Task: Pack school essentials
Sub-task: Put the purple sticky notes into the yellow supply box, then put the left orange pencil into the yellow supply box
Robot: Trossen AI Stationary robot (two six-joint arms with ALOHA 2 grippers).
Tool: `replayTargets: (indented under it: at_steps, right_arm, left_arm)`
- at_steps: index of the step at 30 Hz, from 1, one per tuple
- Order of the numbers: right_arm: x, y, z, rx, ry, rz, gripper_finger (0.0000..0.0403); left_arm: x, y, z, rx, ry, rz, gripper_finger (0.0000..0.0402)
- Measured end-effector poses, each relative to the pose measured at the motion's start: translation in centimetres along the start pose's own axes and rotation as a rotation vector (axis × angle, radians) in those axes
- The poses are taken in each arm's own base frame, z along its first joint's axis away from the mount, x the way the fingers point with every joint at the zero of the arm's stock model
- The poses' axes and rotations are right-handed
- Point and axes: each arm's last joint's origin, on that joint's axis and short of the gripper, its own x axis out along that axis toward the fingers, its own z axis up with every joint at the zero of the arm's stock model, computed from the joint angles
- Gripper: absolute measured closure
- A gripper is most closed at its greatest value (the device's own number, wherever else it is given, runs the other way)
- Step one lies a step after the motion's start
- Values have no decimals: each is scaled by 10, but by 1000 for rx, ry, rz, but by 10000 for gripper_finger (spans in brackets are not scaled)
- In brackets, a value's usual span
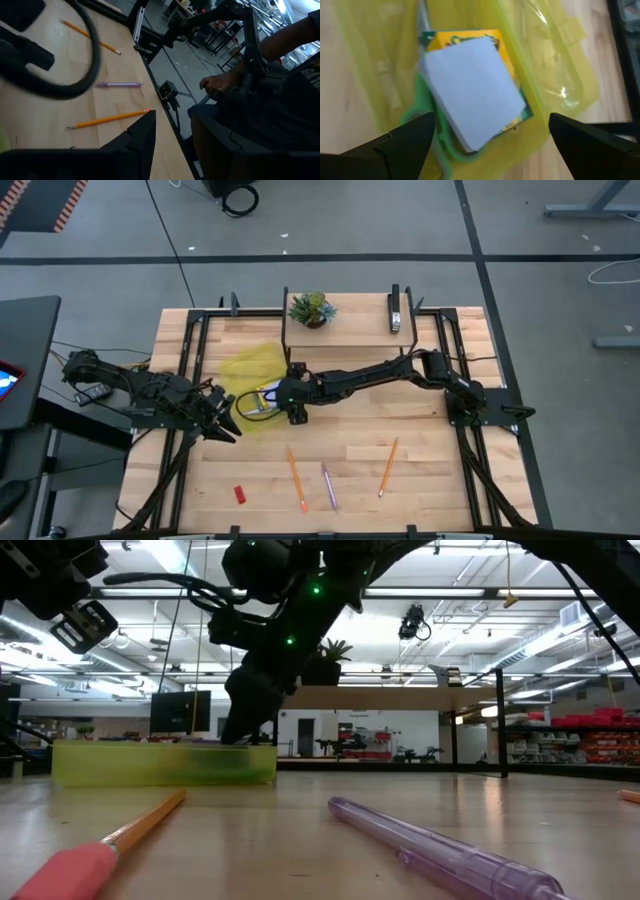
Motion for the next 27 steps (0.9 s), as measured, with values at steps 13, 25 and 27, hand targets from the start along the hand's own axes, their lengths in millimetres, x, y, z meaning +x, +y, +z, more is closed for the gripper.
replayTargets:
  at_steps: [13,25,27]
  right_arm:
    - [4,-13,-3,98,11,-28,4]
    - [-21,-7,28,186,-57,18,4]
    - [-26,-6,31,205,-49,24,4]
  left_arm:
    - [0,0,0,0,0,0,272]
    - [0,2,-3,-93,27,19,279]
    - [0,4,-6,-142,59,43,278]
